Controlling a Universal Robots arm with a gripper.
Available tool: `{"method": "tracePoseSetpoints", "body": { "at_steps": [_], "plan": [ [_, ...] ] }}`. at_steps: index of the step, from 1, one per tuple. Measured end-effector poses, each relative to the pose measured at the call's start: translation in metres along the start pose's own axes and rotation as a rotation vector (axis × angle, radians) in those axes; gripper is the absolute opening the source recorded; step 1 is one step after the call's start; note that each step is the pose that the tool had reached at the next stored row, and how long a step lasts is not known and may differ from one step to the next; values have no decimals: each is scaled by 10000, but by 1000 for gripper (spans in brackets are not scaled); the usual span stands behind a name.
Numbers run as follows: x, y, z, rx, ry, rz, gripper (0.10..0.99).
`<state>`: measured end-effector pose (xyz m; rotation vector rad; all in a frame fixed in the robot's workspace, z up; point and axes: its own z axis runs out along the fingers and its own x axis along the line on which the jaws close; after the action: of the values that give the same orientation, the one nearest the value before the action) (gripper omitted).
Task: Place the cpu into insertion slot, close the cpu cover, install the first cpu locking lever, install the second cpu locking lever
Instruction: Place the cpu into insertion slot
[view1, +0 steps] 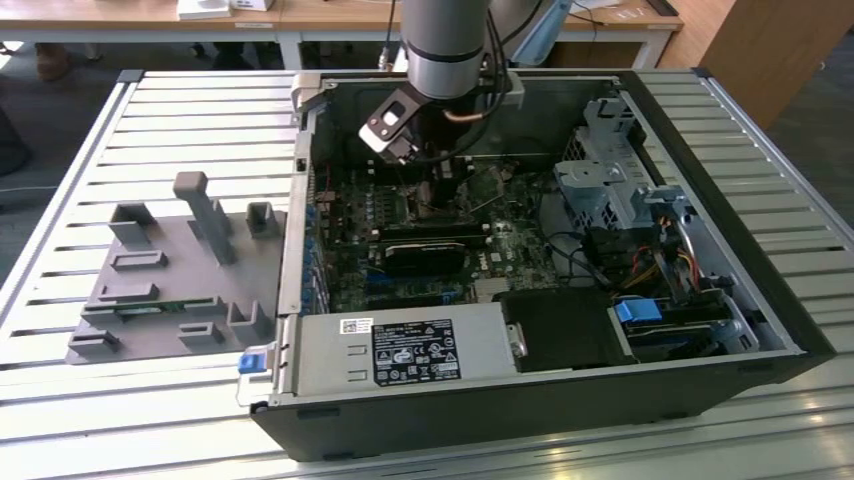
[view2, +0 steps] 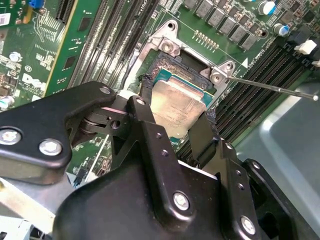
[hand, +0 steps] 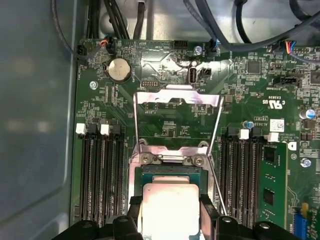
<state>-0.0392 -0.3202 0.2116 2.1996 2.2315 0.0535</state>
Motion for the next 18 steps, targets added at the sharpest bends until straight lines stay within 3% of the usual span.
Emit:
{"method": "tracePoseSetpoints", "body": {
  "at_steps": [9, 18],
  "plan": [
    [20, -6, 76, 14, -40, 12, 537],
    [23, -8, 101, 13, -47, 68, 537]
  ]
}}
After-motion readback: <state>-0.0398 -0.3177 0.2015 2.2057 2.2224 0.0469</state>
